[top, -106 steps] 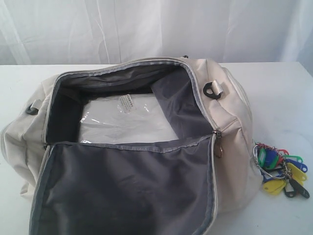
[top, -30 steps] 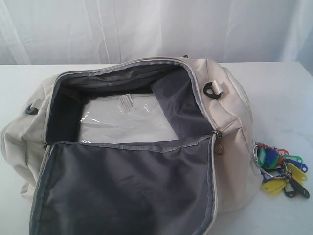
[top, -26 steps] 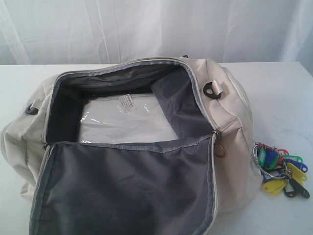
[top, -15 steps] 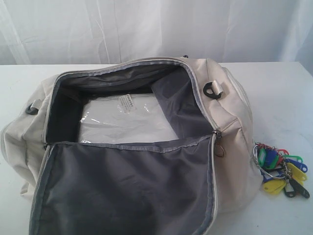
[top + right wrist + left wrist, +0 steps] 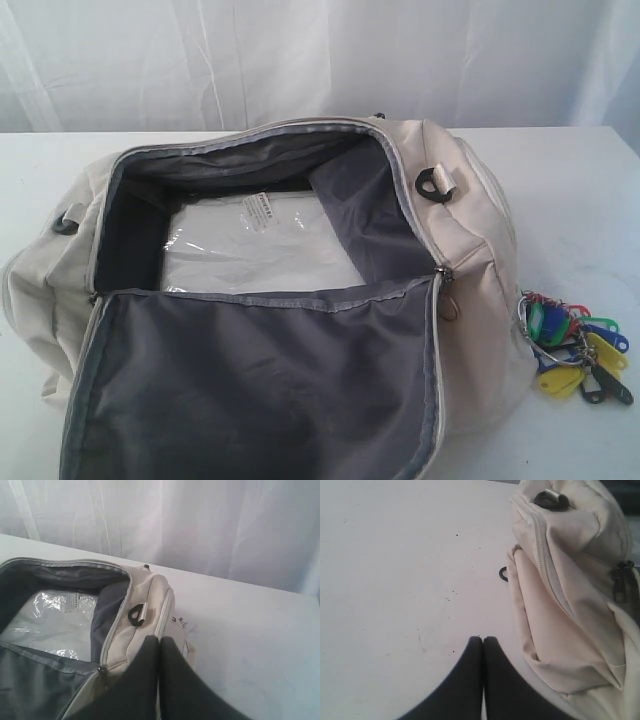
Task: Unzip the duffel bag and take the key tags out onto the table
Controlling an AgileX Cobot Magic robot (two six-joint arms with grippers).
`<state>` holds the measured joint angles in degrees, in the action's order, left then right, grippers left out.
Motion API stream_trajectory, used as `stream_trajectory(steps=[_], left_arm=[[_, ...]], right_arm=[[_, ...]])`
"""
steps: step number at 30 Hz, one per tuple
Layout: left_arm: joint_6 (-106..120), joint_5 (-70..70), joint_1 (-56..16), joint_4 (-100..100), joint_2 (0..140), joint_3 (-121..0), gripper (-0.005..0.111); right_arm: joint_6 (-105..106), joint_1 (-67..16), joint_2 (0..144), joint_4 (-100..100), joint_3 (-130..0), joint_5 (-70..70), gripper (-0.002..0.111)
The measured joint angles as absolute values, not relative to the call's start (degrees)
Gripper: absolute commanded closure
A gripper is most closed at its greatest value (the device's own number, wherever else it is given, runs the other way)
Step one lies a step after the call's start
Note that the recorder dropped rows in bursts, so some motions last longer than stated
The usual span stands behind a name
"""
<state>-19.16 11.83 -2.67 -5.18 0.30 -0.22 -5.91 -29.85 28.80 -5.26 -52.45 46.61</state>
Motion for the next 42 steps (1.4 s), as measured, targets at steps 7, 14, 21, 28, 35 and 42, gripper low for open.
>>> stream_trajectory(steps=[7, 14, 21, 28, 35, 42], left_arm=[[-18.4, 12.2, -2.7, -4.9, 0.3, -0.2, 0.107], [2.7, 13.9, -2.7, -4.9, 0.3, -0.2, 0.107], [4.7, 12.2, -2.7, -1.5, 0.3, -0.2, 0.107], [4.8, 11.8, -2.7, 0.5, 0.3, -0.2, 0.107], [4.8, 11.8, -1.6, 0.7, 0.3, -0.2, 0.107], [4.8, 11.8, 0.8, 0.7, 0.3, -0.2, 0.107]], right_arm=[[-5.9, -29.8, 28.8, -5.3, -52.5, 46.6, 0.108], [-5.9, -29.8, 28.8, -5.3, -52.5, 46.6, 0.108], [-5.9, -29.8, 28.8, -5.3, -52.5, 46.6, 0.108], [-5.9, -29.8, 28.8, -5.3, -52.5, 46.6, 0.108], [-5.9, -29.8, 28.8, -5.2, -52.5, 46.6, 0.108], [-5.9, -25.7, 25.8, -4.7, -52.5, 46.6, 0.108]])
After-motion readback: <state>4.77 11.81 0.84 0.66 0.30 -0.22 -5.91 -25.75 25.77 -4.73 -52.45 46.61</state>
